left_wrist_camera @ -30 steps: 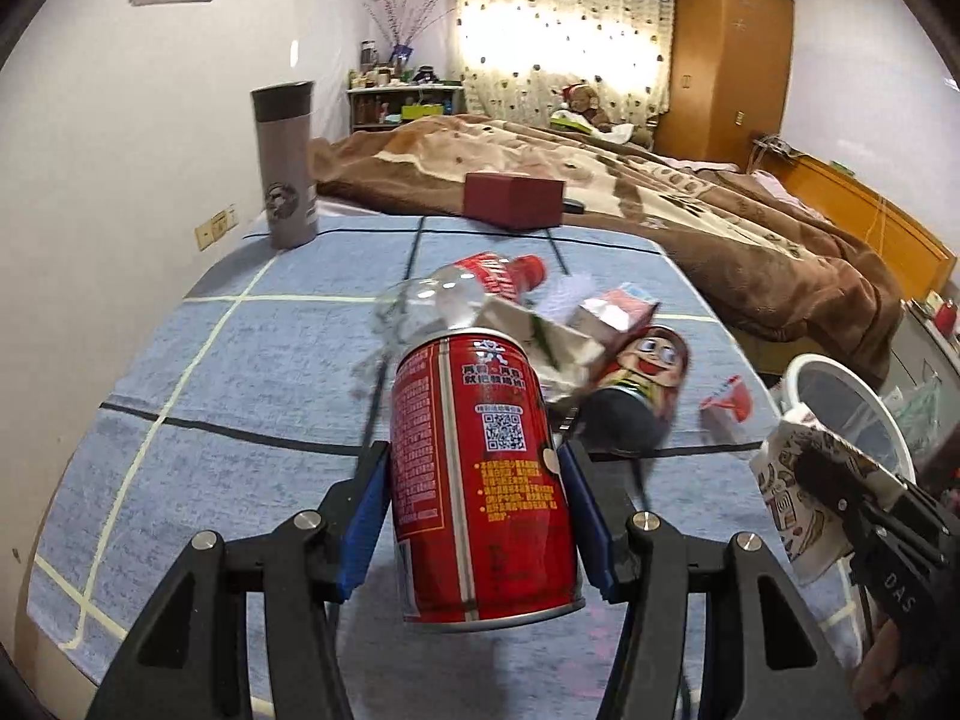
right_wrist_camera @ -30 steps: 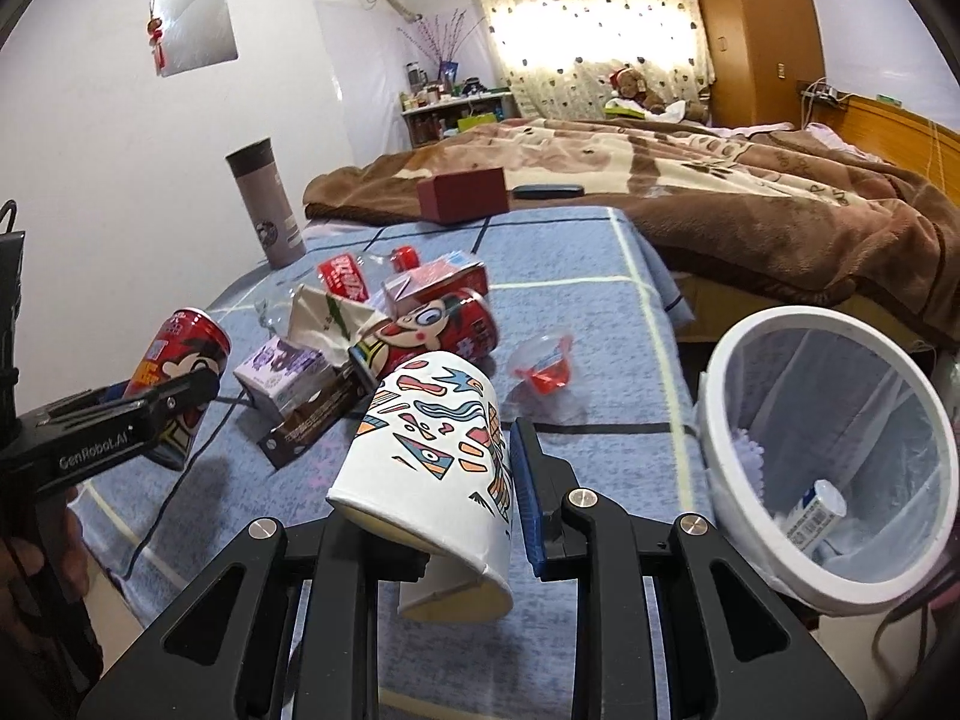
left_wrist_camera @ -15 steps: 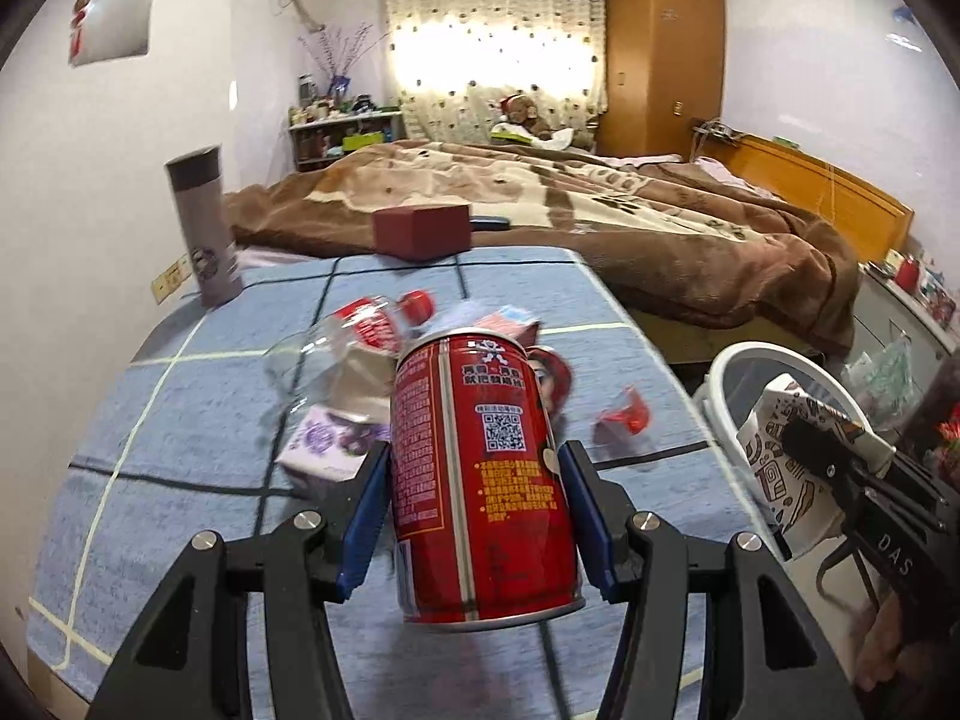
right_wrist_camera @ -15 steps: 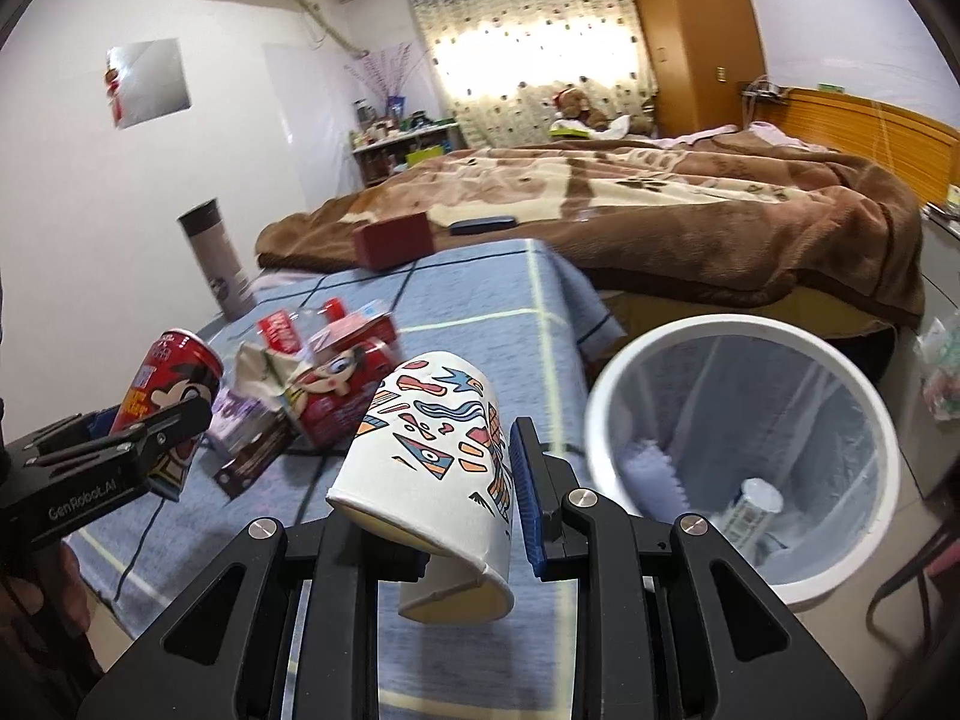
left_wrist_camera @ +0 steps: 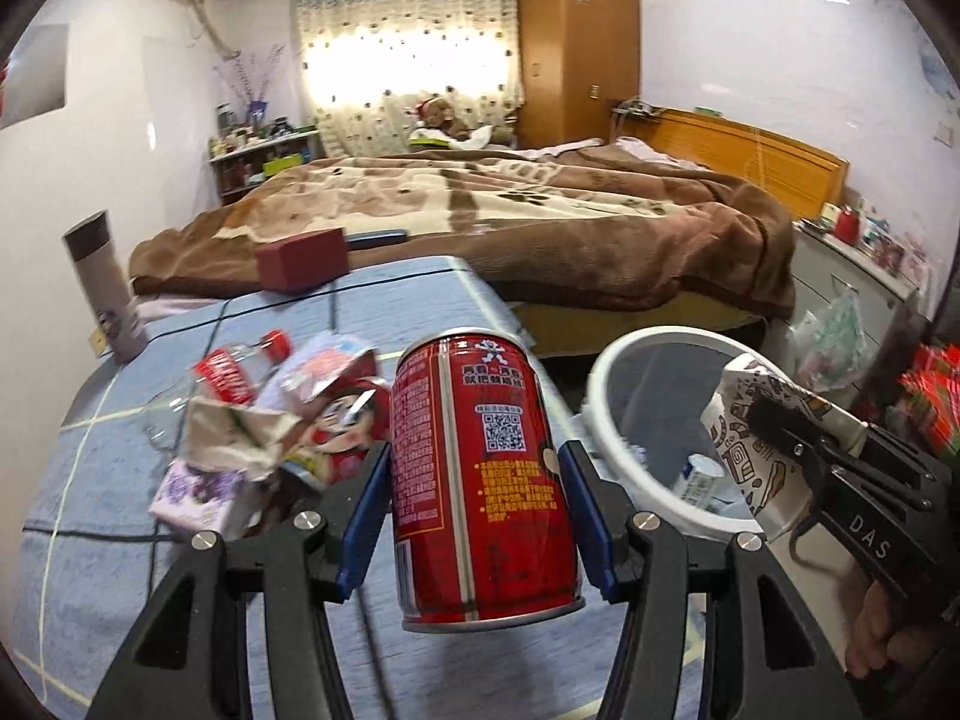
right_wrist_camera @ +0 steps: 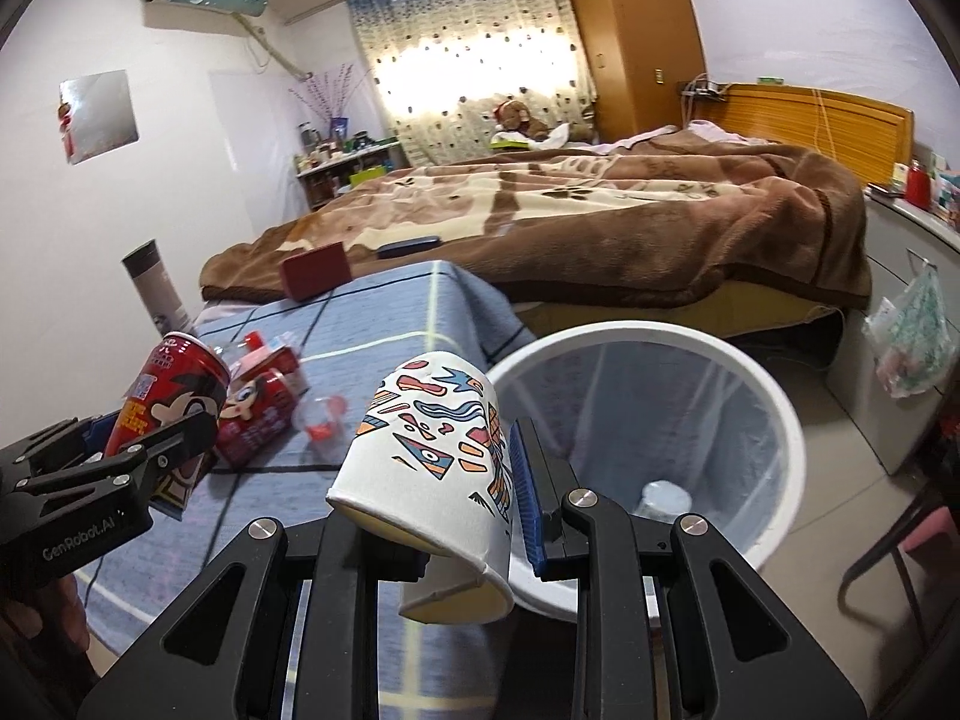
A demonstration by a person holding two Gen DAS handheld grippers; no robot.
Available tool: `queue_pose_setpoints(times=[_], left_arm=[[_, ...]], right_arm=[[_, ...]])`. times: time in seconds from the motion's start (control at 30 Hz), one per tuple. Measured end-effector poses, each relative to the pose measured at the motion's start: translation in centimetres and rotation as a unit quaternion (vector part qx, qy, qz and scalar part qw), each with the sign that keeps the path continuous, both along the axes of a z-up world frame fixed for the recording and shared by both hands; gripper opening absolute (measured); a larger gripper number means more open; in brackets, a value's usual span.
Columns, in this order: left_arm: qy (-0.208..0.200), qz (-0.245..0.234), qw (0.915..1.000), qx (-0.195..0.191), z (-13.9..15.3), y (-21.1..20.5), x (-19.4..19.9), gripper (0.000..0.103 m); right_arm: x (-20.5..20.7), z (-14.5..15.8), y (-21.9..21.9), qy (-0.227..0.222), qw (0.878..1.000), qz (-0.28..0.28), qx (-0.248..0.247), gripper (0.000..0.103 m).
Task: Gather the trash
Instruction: 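Carry the can and paper cup over the wastebasket and open both tools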
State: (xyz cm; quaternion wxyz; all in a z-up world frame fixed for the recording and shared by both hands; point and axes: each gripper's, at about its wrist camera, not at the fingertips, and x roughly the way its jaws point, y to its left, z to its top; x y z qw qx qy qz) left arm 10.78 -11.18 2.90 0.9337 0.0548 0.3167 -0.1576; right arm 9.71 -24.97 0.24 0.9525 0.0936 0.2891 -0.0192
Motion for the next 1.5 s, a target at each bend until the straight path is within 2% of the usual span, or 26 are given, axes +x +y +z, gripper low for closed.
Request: queue_pose_setpoints(times=[0.43, 0.53, 0.63, 0.73, 0.87, 0.93, 0.97, 1.0, 1.03, 1.07, 1.13, 1.5], left_arm=[[0.037, -0.069, 0.9969, -0.014, -1.5, -6.7, 1.8, 0.058], [0.039, -0.073, 0.9965, -0.004, -2.1, -8.1, 2.3, 0.058], [0.058, -0.088, 0.9943, -0.015, -2.5, -9.2, 3.0, 0.058], [0.062, -0.094, 0.9936, -0.003, -3.1, -10.4, 3.4, 0.058], [0.074, -0.106, 0.9915, -0.01, -3.4, -11.3, 3.9, 0.058], [0.067, -0.105, 0.9922, -0.001, -3.4, -11.6, 3.9, 0.061], [0.067, -0.104, 0.9923, 0.0, -3.4, -11.6, 3.9, 0.065], [0.07, -0.104, 0.992, -0.005, -3.4, -11.6, 4.0, 0.068], [0.074, -0.105, 0.9916, -0.012, -3.5, -11.4, 4.2, 0.07], [0.075, -0.102, 0.9918, -0.015, -3.5, -11.4, 4.3, 0.07], [0.068, -0.094, 0.9932, -0.009, -3.4, -11.2, 4.3, 0.071], [0.06, -0.084, 0.9946, -0.011, -2.8, -10.2, 4.0, 0.071]], right_arm=[[0.5, -1.0, -4.8, 0.024, 0.999, -0.046, -0.006, 0.024], [0.9, -1.6, -5.6, 0.035, 0.998, -0.053, -0.006, 0.024], [1.4, -2.3, -6.5, 0.052, 0.997, -0.057, -0.006, 0.024], [1.8, -3.0, -7.3, 0.068, 0.996, -0.066, -0.005, 0.025], [2.1, -3.4, -8.0, 0.081, 0.994, -0.072, -0.002, 0.025], [2.2, -3.6, -8.3, 0.089, 0.993, -0.074, -0.001, 0.025], [2.2, -3.7, -8.4, 0.092, 0.993, -0.074, -0.001, 0.026], [2.2, -3.8, -8.4, 0.094, 0.993, -0.076, -0.002, 0.027], [2.2, -3.9, -8.6, 0.096, 0.992, -0.078, -0.003, 0.033], [2.2, -3.9, -8.6, 0.097, 0.992, -0.078, -0.004, 0.045], [2.2, -4.1, -8.9, 0.099, 0.992, -0.078, -0.001, 0.06], [1.4, -3.3, -9.0, 0.085, 0.993, -0.086, 0.008, 0.061]])
